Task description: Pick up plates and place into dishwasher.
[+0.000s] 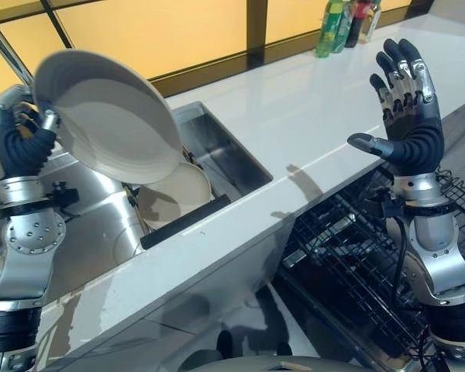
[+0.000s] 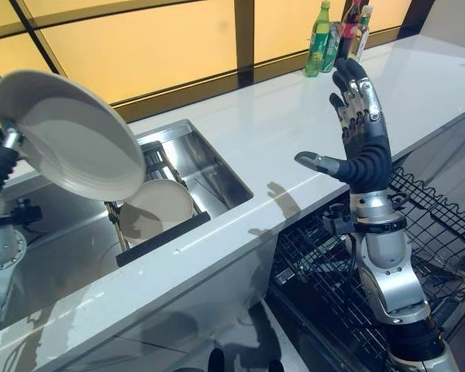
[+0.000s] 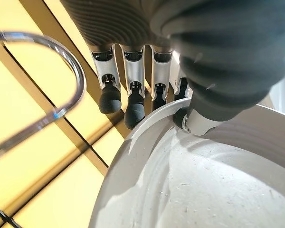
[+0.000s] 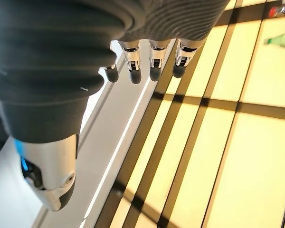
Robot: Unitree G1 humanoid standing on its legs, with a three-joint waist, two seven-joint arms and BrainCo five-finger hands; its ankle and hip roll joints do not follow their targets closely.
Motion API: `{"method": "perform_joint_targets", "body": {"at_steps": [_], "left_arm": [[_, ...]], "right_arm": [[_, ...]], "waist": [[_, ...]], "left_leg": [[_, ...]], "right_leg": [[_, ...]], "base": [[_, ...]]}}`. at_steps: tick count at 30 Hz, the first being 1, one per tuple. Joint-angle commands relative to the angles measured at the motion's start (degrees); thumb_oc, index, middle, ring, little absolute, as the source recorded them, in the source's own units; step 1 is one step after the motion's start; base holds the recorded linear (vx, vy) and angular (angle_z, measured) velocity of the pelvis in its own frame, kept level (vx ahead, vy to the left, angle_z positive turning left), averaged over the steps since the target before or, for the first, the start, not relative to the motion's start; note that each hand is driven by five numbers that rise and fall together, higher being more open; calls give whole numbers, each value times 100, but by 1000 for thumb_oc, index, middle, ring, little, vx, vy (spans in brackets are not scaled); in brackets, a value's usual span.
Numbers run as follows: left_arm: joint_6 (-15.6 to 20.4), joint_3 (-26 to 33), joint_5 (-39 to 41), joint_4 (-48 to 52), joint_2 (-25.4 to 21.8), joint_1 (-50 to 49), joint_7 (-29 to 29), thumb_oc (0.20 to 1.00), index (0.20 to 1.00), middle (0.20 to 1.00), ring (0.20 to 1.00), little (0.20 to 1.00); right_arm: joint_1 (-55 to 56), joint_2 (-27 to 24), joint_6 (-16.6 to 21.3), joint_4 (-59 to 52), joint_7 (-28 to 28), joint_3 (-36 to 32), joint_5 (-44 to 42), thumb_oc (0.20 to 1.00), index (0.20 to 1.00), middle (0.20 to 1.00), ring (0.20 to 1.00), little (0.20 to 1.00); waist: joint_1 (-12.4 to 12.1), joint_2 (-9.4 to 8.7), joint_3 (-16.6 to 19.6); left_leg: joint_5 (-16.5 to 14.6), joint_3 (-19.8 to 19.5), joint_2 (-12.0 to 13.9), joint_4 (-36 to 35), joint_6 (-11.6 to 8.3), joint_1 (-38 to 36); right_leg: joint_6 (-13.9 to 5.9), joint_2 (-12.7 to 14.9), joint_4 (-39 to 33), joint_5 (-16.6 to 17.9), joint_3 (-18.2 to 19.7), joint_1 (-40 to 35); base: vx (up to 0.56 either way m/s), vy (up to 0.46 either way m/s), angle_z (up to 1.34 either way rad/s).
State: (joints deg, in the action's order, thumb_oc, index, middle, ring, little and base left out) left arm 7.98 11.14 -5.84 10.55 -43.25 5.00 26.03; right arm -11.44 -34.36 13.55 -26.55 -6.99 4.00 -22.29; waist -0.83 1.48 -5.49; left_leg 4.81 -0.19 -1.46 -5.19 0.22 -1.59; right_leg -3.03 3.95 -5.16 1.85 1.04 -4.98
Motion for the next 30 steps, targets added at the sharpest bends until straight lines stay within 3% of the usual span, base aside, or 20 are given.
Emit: {"method": "perform_joint_targets", "body": {"at_steps": [1,9,12,23,30], "left_arm": [[439,-308,133,319,70,509,36,200,200,200,200,200],[455,-1341,-237,636,725,942,-148,200,200,200,200,200],[319,-1601,-362,665,758,1036,-214,200,200,200,200,200],[44,-2072,-245,676,930,1285,-108,200,200,200,200,200],[-69,-2338,-439,634,1045,1424,-203,200,200,200,200,200]], "right_arm": [[-474,169,-161,-316,308,361,-382,1000,1000,1000,1000,1000],[-820,631,-1364,-244,922,1555,-1296,1000,1000,1000,1000,1000],[-848,748,-1565,-203,974,1875,-1466,1000,1000,1000,1000,1000],[-1063,1177,-2052,-11,731,2535,-1988,1000,1000,1000,1000,1000],[-1388,1473,-2070,186,360,2819,-2211,1000,1000,1000,1000,1000]], "waist": [[-63,-231,377],[-144,-283,427],[-157,-296,441],[-177,-288,475],[-263,-298,492]], "left_leg": [[-363,-191,87,19,-47,-310],[-347,-268,68,19,-29,-355],[-341,-255,77,19,-37,-363],[-315,-243,102,19,-35,-344],[-310,-257,115,19,-42,-335]], "right_leg": [[-468,503,38,370,-78,187],[-428,476,26,354,-233,74],[-429,471,16,357,-278,50],[-385,419,16,350,-283,74],[-371,428,16,333,-384,44]], "base": [[-20,-32,-1],[-1,-36,3],[5,-39,5],[1,-3,0],[6,-19,0]]}}
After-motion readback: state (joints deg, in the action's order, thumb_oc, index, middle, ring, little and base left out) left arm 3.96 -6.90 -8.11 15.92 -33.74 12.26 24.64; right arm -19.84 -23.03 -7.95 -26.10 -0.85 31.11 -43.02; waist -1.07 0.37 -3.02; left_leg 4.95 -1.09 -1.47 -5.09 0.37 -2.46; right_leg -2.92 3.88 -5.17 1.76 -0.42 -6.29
